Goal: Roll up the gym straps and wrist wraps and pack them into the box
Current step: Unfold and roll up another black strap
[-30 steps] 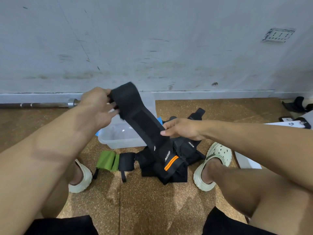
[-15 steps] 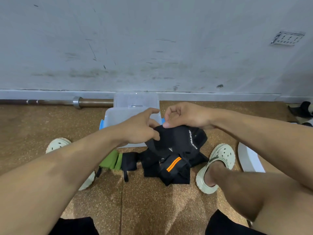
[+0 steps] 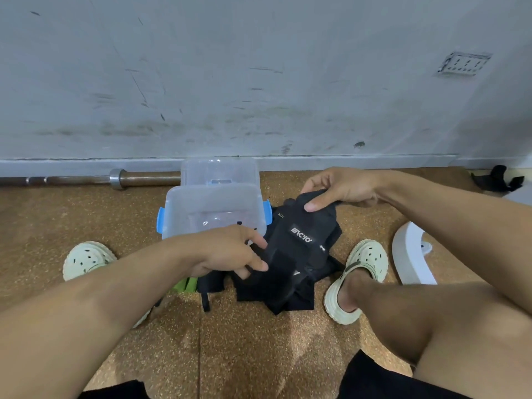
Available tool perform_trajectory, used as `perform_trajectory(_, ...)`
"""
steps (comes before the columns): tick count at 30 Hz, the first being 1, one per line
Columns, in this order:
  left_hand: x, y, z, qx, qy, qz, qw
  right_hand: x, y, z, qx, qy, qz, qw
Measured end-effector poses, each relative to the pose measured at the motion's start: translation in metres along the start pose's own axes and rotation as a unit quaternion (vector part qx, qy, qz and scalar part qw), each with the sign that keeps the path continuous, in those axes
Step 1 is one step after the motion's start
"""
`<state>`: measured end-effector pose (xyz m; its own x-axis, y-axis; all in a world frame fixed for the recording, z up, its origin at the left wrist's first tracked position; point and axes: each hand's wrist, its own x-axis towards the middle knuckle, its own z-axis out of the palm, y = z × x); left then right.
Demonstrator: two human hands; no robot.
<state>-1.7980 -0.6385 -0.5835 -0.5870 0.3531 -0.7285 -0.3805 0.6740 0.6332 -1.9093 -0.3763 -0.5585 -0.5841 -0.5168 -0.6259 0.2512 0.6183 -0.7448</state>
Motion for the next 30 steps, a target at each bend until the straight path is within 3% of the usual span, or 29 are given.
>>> perform_trajectory(3, 0.005, 0.002, 0.01, -0.077, -0.009, 0.035, 0.996, -0.004, -0.01, 0.009, 0.017, 0.001, -0.02, 1.0)
perform_trajectory(9, 0.01, 0.013, 0.021, -0.223, 0.099, 0.13, 0.961, -0.004, -0.02, 0.024, -0.003, 0.038, -0.057, 0.998)
perform_trajectory(13, -0.001, 0.027, 0.02, -0.266, -0.011, 0.102, 0.958, -0.003, -0.018, 0.023, 0.003, 0.038, -0.06, 0.997)
perform_trajectory(15, 0.001, 0.025, 0.021, -0.263, -0.003, 0.087, 0.961, -0.001, -0.013, 0.023, -0.001, 0.048, -0.053, 0.997)
perform_trajectory(18, 0.012, 0.011, 0.02, -0.21, 0.096, 0.063, 0.971, 0.009, 0.001, 0.022, -0.089, 0.121, -0.033, 0.988)
perform_trajectory(21, 0.02, 0.0, 0.017, -0.172, 0.135, 0.04, 0.975, 0.018, 0.021, 0.012, -0.157, 0.171, 0.014, 0.972)
perform_trajectory(26, 0.026, -0.011, 0.017, -0.129, 0.177, 0.03, 0.975, 0.034, 0.053, 0.005, -0.248, 0.178, 0.093, 0.948)
perform_trajectory(30, 0.031, -0.01, 0.017, -0.13, 0.196, 0.025, 0.972, 0.056, 0.079, 0.006, -0.367, 0.115, 0.141, 0.912)
